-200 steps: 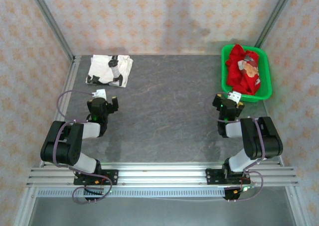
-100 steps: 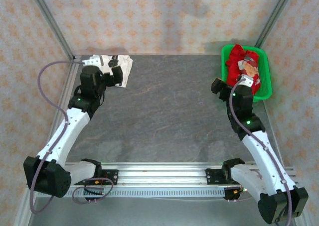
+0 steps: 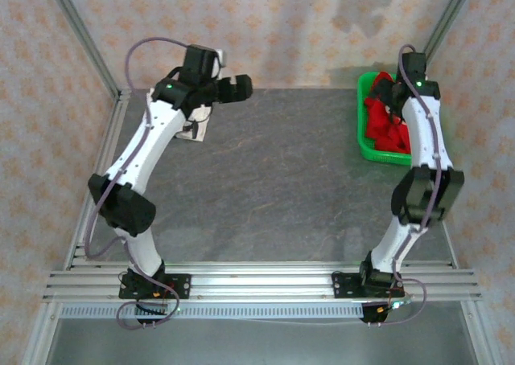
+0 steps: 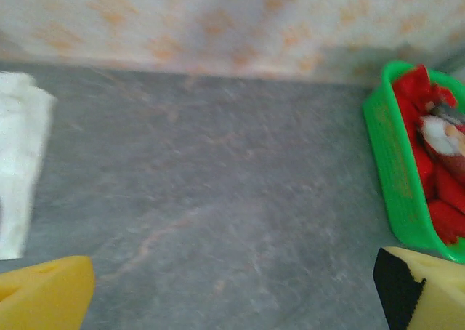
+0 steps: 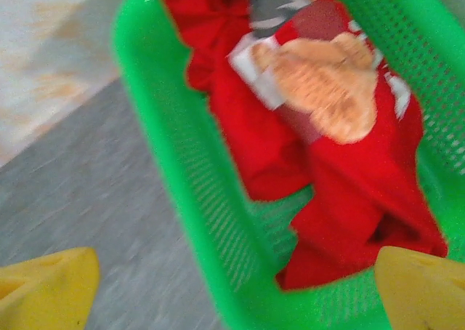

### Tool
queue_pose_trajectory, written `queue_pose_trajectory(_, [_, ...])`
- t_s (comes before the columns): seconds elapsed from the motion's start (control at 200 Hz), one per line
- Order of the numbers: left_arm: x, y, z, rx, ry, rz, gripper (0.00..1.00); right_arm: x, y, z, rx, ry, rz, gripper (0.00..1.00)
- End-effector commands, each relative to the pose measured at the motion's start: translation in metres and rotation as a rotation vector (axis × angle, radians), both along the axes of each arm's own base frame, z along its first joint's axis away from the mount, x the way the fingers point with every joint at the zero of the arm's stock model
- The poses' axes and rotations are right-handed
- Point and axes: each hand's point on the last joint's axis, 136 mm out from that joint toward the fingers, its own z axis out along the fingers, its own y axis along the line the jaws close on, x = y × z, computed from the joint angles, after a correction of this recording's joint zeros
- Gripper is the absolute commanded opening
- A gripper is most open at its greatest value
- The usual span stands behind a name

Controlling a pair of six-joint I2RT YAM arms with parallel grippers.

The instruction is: Fold and stack the t-shirts

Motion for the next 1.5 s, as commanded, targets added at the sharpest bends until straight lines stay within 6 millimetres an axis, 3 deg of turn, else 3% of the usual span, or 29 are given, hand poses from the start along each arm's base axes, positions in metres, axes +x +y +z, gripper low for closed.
queue_pose_trajectory(0.0, [-0.019, -0.019, -0.008, -0.045, 0.088, -0.079, 1.0, -0.004, -0.035, -0.036, -0.099, 0.198, -0.033, 0.95])
queue_pose_trajectory(0.21, [-0.039, -0.026, -0.026, -0.083, 0.122, -0.121, 1.0, 0.019, -0.082, -0.086, -0.173, 0.263, -0.072, 0.9])
queue_pose_trajectory(0.48, [-0.065, -0.009, -0.029, -0.064, 0.116, -0.087, 1.0, 0.037, -0.108, -0.128, -0.219, 0.297, -0.079, 0.72])
queue_pose_trajectory(0.565, [-0.067, -0.001, -0.024, -0.037, 0.098, -0.067, 1.0, 0.044, -0.114, -0.133, -0.235, 0.284, -0.097, 0.58])
queue_pose_trajectory(0.676, [-0.066, 0.008, -0.019, -0.014, 0.087, -0.046, 1.0, 0.058, -0.115, -0.121, -0.223, 0.224, -0.103, 0.24])
queue_pose_trajectory(0.771, [-0.064, 0.014, -0.015, -0.012, 0.075, -0.026, 1.0, 0.07, -0.105, -0.087, -0.15, 0.091, -0.116, 0.05])
queue_pose_trajectory(0.851, [-0.06, 0.017, -0.012, -0.022, 0.057, -0.01, 1.0, 0.082, -0.082, -0.044, -0.06, -0.08, -0.094, 0.0])
queue_pose_trajectory(0.931, [-0.056, 0.019, -0.007, -0.035, 0.033, -0.002, 1.0, 0.092, -0.043, 0.005, -0.005, -0.267, -0.016, 0.0])
queue_pose_trajectory(1.051, [-0.047, 0.021, 0.001, -0.059, 0.003, 0.011, 1.0, 0.09, 0.02, 0.069, 0.021, -0.42, 0.107, 0.0])
queue_pose_trajectory(1.171, [-0.039, 0.022, 0.015, -0.083, -0.031, 0.016, 1.0, 0.077, 0.062, 0.14, 0.028, -0.565, 0.178, 0.0])
queue_pose_trajectory(1.311, [-0.031, 0.026, 0.037, -0.103, -0.084, 0.026, 1.0, 0.054, 0.106, 0.241, 0.122, -0.778, 0.304, 0.0])
queue_pose_trajectory(1.496, [-0.027, 0.053, 0.077, -0.117, -0.176, 0.086, 1.0, 0.0, 0.187, 0.368, 0.381, -1.065, 0.56, 0.0])
